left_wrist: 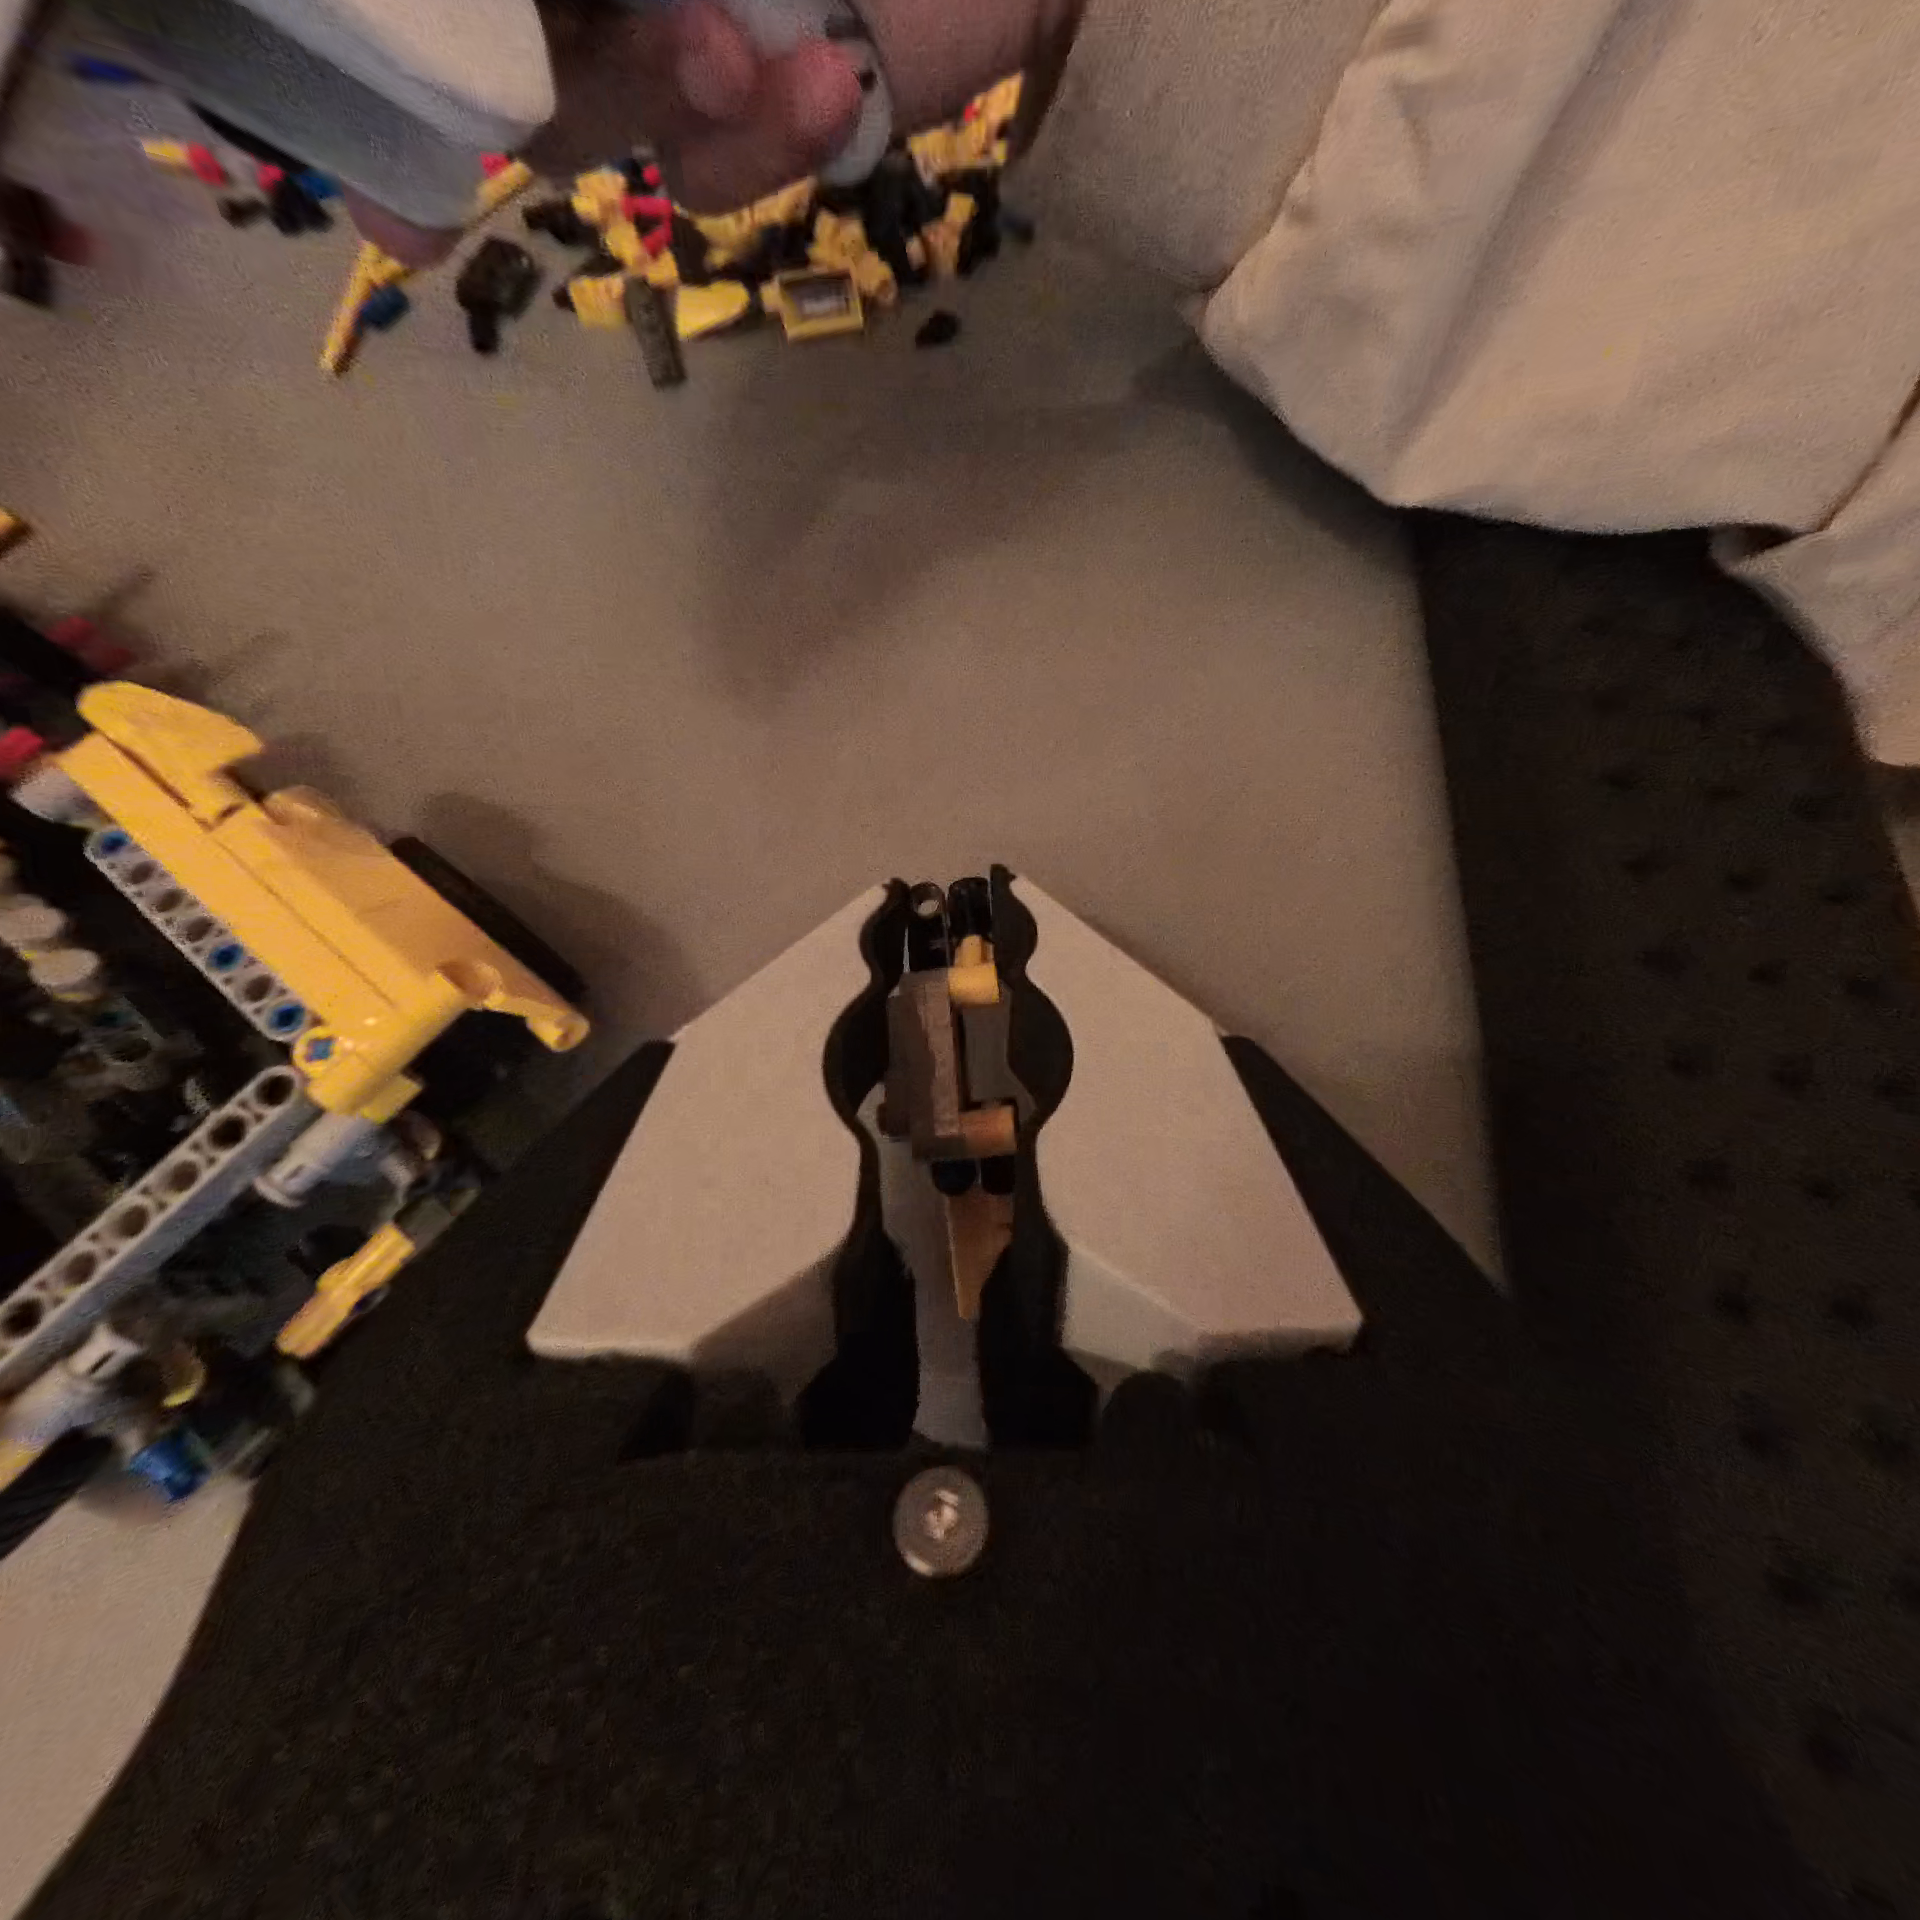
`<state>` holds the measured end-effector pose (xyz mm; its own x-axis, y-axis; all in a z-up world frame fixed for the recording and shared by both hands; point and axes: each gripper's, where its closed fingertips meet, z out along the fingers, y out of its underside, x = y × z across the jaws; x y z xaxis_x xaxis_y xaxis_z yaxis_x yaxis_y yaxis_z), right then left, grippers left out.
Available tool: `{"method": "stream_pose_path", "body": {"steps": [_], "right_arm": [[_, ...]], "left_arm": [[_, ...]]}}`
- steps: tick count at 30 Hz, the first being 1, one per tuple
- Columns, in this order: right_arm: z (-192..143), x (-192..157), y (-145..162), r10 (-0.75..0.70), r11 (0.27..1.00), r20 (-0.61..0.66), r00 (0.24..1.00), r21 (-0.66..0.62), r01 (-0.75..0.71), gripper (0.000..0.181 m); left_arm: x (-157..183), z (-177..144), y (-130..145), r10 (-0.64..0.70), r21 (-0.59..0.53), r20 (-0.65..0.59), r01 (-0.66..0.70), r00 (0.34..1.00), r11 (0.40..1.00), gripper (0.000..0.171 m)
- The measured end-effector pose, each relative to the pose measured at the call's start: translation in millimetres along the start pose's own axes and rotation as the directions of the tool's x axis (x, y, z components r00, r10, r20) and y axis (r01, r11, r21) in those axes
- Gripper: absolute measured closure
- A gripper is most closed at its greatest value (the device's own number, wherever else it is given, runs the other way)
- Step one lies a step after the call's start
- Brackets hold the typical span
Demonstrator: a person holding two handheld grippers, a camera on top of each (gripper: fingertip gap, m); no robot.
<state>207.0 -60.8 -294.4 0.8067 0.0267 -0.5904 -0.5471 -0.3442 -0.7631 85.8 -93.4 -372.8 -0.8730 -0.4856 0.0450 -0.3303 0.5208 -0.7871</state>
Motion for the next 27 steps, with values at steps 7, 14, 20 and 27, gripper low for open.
{"method": "stream_pose_path", "body": {"steps": [7, 14, 20, 27], "right_arm": [[46, -26, -11, 0.176, 0.978, 0.181, 0.968, 0.076, -0.192, 0.179], [58, -11, 7, 0.173, 0.985, 0.002, 0.985, 0.004, -0.173, 0.179], [68, -26, 9, 0.134, 0.991, -0.02, 0.991, -0.024, -0.135, 0.179], [78, -30, 9, 0.2, 0.98, -0.003, 0.98, 0.008, -0.2, 0.179]], "left_arm": [[-22, -3, -20, -0.063, 0.123, 0.098, 0.051, 0.993, 0.991, 0.138], [-115, -74, -32, 0.084, 0.07, 0.737, -0.199, 0.67, 0.977, 0.135], [-108, -56, -29, 0.231, -0.082, 0.739, -0.256, 0.633, 0.963, 0.134], [-118, -66, -26, 0.159, -0.067, 0.797, -0.176, 0.583, 0.982, 0.163]]}}
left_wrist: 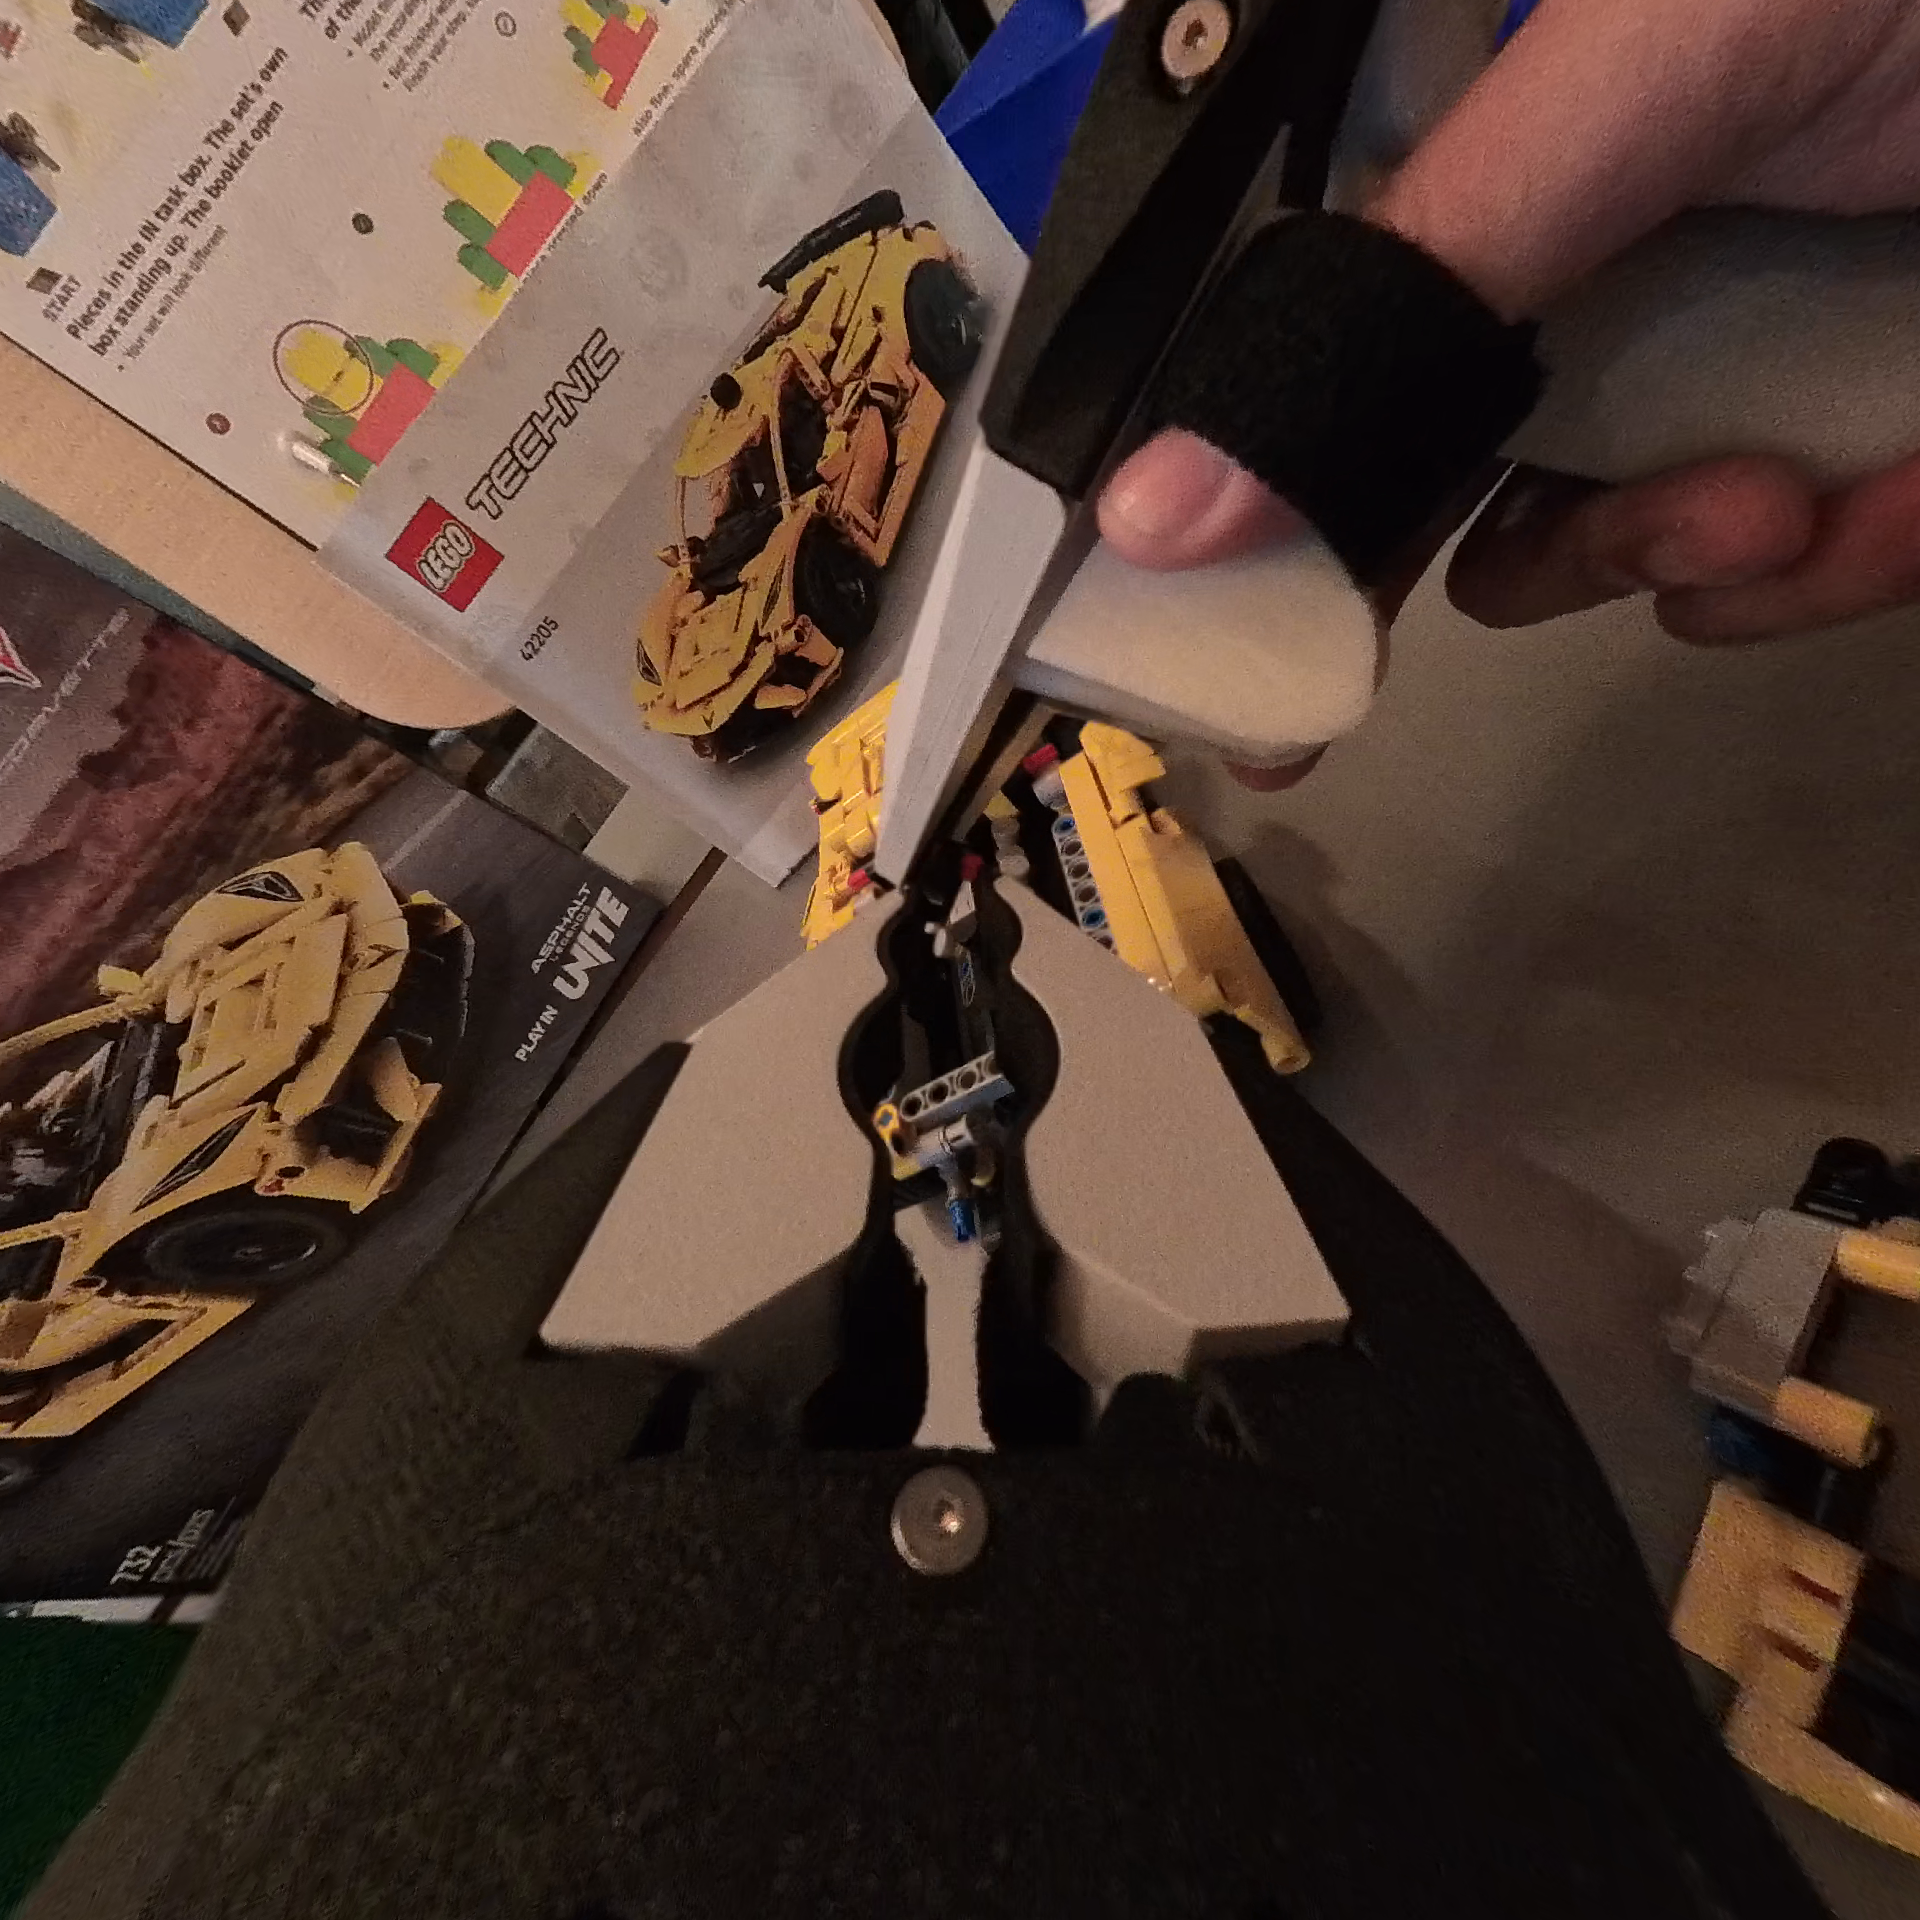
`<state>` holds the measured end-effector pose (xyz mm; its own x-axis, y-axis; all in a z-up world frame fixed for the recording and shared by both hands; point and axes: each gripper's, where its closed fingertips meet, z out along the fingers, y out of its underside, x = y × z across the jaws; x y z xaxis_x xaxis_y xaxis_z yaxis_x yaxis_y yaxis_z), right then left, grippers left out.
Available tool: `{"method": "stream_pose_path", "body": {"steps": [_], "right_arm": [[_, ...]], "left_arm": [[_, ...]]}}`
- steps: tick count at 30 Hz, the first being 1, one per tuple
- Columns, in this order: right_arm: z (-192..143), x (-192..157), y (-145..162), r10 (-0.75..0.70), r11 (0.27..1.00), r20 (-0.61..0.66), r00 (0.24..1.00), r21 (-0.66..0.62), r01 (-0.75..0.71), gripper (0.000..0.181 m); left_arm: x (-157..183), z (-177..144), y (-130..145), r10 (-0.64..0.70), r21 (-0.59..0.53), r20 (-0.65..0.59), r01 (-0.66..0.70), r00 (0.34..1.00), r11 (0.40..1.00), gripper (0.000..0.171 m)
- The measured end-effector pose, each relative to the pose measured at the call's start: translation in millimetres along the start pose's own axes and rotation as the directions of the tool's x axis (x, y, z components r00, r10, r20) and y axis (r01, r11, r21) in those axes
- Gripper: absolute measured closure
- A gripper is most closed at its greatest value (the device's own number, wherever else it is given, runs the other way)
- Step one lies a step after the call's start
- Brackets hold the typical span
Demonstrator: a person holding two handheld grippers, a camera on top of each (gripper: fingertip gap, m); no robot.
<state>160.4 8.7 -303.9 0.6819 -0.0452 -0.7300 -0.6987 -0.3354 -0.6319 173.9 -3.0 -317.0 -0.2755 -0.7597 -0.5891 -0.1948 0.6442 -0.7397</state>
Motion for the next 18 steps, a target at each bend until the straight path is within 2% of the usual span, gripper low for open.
{"method": "stream_pose_path", "body": {"steps": [2, 5, 9, 11, 12, 14, 16, 18], "right_arm": [[3, 3, 1, -0.015, 1.0, -0.033, 0.999, -0.003, 0.015, 0.179], [3, 3, 5, -0.063, 0.997, -0.068, 0.996, -0.038, 0.061, 0.178], [-2, -11, -2, 0.014, 1.0, 0.068, 0.998, 0.012, -0.015, 0.178], [-4, -19, -7, 0.097, 0.994, 0.189, 0.977, 0.04, -0.106, 0.178], [-5, -24, -9, 0.123, 0.989, 0.244, 0.962, 0.046, -0.138, 0.178], [-11, -37, -18, 0.107, 0.984, 0.369, 0.923, 0.09, -0.151, 0.178], [-26, -58, -33, 0.003, 0.978, 0.501, 0.866, 0.18, -0.107, 0.162], [-40, -81, -31, -0.175, 0.97, 0.567, 0.805, 0.24, 0.042, 0.146]], "left_arm": [[0, 1, 4, 0.011, -0.024, 0.016, -0.01, 1.0, 1.0, 0.164], [3, 0, 6, 0.127, -0.035, 0.029, -0.126, 0.991, 0.991, 0.17], [-3, -7, -5, 0.137, 0.025, 0.042, -0.138, 0.99, 0.99, 0.17], [-8, -11, -11, 0.152, 0.067, 0.065, -0.157, 0.986, 0.985, 0.17], [-9, -14, -15, 0.115, 0.096, 0.054, -0.12, 0.992, 0.988, 0.17], [-9, -22, -28, -0.053, 0.198, -0.044, 0.061, 0.998, 0.978, 0.17], [-10, -37, -48, -0.187, 0.333, -0.184, 0.241, 0.965, 0.912, 0.17], [-15, -52, -63, -0.277, 0.415, -0.327, 0.4, 0.904, 0.817, 0.17]]}}
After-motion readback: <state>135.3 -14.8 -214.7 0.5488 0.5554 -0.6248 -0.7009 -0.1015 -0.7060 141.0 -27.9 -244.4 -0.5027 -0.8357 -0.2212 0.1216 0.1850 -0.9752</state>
